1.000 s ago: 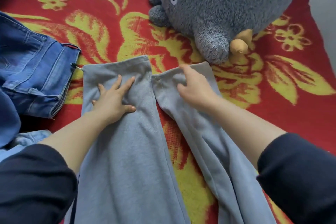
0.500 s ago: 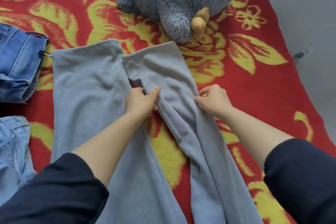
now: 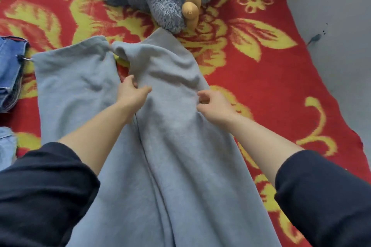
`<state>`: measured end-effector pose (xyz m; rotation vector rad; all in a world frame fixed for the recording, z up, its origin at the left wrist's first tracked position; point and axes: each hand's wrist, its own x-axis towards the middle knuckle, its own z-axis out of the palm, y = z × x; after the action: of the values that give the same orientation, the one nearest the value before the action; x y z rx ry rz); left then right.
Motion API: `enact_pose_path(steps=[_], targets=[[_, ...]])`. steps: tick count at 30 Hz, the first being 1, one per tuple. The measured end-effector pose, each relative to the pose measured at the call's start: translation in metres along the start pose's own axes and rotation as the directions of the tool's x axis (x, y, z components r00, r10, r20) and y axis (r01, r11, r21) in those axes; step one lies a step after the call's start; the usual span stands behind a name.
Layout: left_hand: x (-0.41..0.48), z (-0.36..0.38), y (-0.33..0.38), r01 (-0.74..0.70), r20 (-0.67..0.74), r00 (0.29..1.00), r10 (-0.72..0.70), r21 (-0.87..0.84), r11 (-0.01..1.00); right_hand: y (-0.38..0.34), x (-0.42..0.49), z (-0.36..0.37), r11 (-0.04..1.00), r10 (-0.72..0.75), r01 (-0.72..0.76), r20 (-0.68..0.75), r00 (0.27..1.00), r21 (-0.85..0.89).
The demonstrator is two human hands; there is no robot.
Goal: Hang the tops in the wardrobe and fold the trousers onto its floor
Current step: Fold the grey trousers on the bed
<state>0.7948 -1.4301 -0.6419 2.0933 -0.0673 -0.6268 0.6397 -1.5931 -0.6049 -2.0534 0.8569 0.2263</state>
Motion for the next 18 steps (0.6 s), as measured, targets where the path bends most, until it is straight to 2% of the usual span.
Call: enact_pose_path(steps=[2,4,6,8,10,12,15,18], targets=[[-0.002,0.0,0.0,0.002,-0.059,0.998,0.003,0.075,0.997,0.013,-0.009,0.002,0.993,-0.04,0.037,-0.032,0.999,-0.109],[-0.012,0.0,0.007,-0.094,-0.084,0.989,0.12,0.265,0.96,0.021,-0.014,0.004,0.97,-0.108,0.105,-0.001,0.994,-0.22],[-0.041,0.008,0.007,-0.257,-0.017,0.954,0.3,0.469,0.845,0.028,-0.023,0.009,0.929,-0.176,0.182,0.048,0.983,-0.322],[-0.089,0.023,-0.009,-0.405,0.128,0.903,0.41,0.573,0.713,0.04,-0.044,0.018,0.868,-0.211,0.229,0.09,0.973,-0.441],[-0.147,0.039,-0.042,-0.489,0.294,0.87,0.396,0.621,0.612,0.063,-0.076,0.027,0.808,-0.214,0.247,0.124,0.969,-0.534],[-0.211,0.049,-0.075,-0.512,0.39,0.859,0.331,0.673,0.534,0.092,-0.119,0.036,0.752,-0.217,0.263,0.151,0.965,-0.605],[-0.296,0.057,-0.109,-0.475,0.401,0.88,0.256,0.714,0.514,0.134,-0.188,0.044,0.718,-0.16,0.228,0.163,0.974,-0.658],[-0.359,0.062,-0.129,-0.529,0.456,0.848,0.271,0.691,0.492,0.172,-0.258,0.046,0.709,-0.056,0.163,0.176,0.983,-0.686]])
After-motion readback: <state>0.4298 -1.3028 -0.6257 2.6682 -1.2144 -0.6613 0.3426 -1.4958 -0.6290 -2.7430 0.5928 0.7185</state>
